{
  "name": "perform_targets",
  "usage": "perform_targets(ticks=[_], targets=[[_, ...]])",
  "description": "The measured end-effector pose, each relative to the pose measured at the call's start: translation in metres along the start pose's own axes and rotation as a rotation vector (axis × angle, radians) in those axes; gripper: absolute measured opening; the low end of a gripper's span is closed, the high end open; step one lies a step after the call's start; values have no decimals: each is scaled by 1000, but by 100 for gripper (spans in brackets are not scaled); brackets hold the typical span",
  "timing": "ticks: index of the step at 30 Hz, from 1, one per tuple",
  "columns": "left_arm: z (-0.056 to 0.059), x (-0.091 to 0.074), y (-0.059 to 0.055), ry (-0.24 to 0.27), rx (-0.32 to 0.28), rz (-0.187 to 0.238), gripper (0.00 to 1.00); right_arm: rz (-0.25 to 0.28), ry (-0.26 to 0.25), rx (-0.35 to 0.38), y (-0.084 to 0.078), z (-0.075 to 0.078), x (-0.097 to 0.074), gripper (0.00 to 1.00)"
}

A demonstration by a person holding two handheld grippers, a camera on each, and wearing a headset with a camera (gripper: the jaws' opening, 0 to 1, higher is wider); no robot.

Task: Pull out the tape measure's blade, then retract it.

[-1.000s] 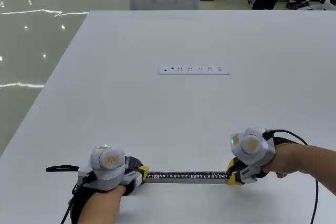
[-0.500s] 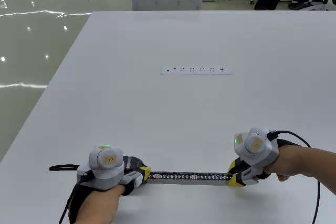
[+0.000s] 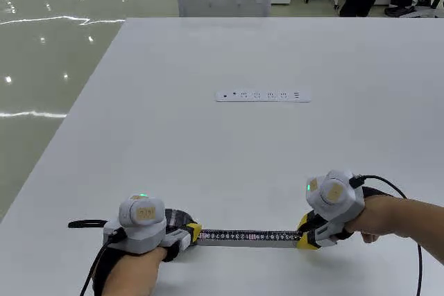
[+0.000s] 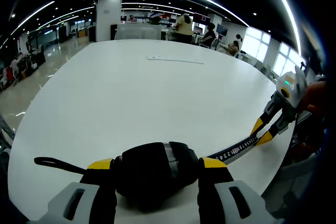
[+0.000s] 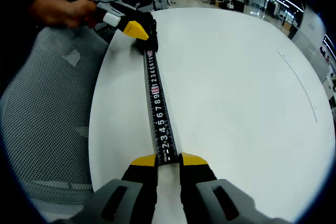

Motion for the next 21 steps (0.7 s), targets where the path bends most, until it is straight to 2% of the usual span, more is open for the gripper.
perform_targets(ticks=[21], targets=[[0,0,0,-5,0,-1,59,5,1,3,6,2,3,13]])
Point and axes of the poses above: the centre of the closed fingertips' face, and the gripper's own axes: x roughly forward along the fingers, z roughly to its right, y roughly out of its top, the point moved 7 cm from there along -x, roughly backward along the fingers, and after that the axes turned 11 degrees about y, right-handed, at the moved point
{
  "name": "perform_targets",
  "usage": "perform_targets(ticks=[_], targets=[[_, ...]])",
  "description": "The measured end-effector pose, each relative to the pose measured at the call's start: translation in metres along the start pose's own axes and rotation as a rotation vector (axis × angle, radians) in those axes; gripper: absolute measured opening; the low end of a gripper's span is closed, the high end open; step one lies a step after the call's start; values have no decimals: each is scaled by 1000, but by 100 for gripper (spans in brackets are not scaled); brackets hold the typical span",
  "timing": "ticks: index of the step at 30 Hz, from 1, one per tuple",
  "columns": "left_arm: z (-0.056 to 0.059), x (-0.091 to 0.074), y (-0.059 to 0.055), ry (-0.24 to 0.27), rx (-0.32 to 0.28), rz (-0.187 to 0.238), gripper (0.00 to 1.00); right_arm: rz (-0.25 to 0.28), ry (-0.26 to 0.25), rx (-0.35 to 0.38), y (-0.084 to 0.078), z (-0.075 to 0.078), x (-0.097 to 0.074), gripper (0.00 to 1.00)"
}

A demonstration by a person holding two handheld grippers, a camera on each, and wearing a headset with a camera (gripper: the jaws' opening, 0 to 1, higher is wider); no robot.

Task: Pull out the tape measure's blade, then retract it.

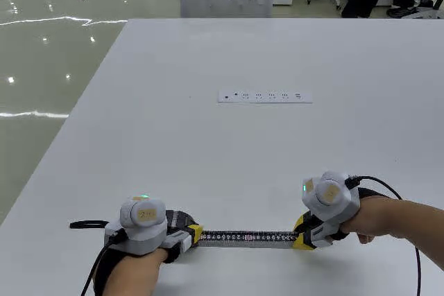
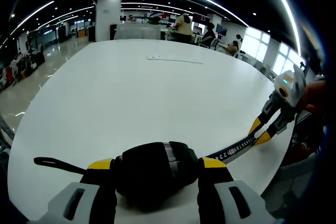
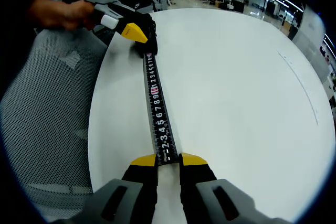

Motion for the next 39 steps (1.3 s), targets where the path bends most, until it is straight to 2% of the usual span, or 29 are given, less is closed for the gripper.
perform_targets(ticks=[39], targets=[[-1,0,0,-3,-8,1,59,27,18,8,16,0,11,14]])
Point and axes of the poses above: the centre of the closed fingertips' face, and the gripper's own axes: x roughly forward along the fingers, z roughly to its right, y roughly out of its top, the point moved 7 cm from there along -x, roughly backward along the fingers, and after that the axes turned 11 degrees about y, right-handed, at the moved point
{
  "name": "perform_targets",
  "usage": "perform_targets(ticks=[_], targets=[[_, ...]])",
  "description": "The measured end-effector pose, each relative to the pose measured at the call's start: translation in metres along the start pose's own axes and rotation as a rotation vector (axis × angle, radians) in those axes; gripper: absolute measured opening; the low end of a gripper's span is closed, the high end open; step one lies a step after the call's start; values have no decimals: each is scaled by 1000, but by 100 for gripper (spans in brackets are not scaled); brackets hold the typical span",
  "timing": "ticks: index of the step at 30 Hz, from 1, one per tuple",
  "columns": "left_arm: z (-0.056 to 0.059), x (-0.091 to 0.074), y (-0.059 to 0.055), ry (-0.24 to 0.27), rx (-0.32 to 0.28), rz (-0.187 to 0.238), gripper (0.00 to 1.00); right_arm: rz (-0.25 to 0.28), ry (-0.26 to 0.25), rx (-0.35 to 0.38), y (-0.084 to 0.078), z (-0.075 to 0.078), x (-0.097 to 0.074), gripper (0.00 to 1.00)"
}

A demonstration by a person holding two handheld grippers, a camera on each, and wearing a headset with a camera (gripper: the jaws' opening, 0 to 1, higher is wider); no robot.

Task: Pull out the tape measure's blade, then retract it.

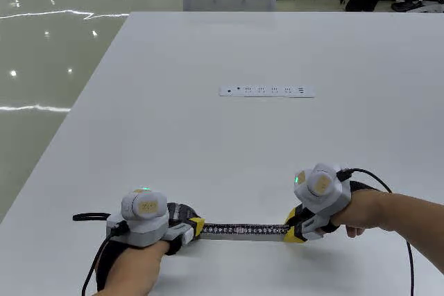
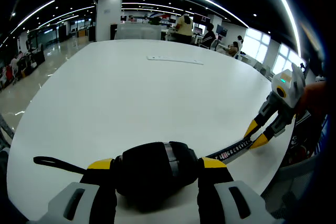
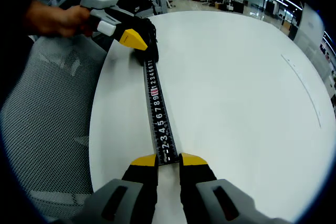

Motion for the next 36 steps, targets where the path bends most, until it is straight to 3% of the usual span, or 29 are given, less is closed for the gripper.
perform_targets(ticks=[36], targets=[[0,-1,0,-2,-3,-1,58,28,11,13,15,-1,10,14]])
Point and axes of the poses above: the centre of the closed fingertips' face, and the gripper's own axes: x roughly forward along the fingers, z roughly to its right, y roughly out of its top, the point moved 7 cm from there along -x, roughly backward along the fingers, and after that the axes turned 11 degrees about y, right-handed, at the moved point
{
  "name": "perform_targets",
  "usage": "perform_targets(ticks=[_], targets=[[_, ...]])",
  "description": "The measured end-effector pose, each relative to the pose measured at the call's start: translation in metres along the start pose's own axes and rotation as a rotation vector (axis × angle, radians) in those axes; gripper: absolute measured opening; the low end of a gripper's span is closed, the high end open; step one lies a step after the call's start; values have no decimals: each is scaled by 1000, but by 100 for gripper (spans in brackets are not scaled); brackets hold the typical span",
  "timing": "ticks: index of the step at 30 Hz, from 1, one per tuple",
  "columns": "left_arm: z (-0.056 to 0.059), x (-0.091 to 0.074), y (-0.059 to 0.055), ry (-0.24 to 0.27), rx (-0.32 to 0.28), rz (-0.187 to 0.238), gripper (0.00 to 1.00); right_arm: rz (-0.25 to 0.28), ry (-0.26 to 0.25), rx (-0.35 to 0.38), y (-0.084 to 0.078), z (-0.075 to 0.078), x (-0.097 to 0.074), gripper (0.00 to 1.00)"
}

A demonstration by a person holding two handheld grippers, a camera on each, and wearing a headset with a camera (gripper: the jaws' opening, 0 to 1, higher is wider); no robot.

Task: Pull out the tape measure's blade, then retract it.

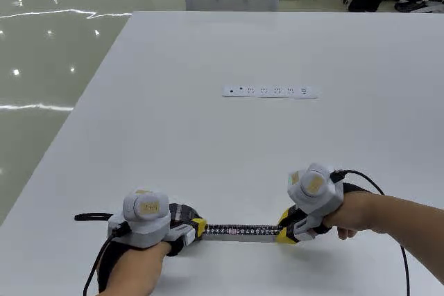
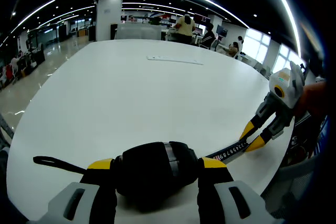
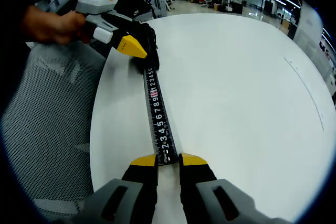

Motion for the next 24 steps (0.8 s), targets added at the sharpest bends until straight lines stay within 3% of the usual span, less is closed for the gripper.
perform_targets(ticks=[24], targets=[[-1,1,0,-3,-3,-4,58,25,8,-17,17,-2,13,14]])
Point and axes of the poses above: the centre of the closed fingertips' face, and the gripper's own axes: x roughly forward along the fingers, z roughly to its right, y roughly out of its top, the point moved 7 cm from there along -x, roughly backward along the fingers, and after that the axes turned 11 degrees about y, right-handed, at the moved point
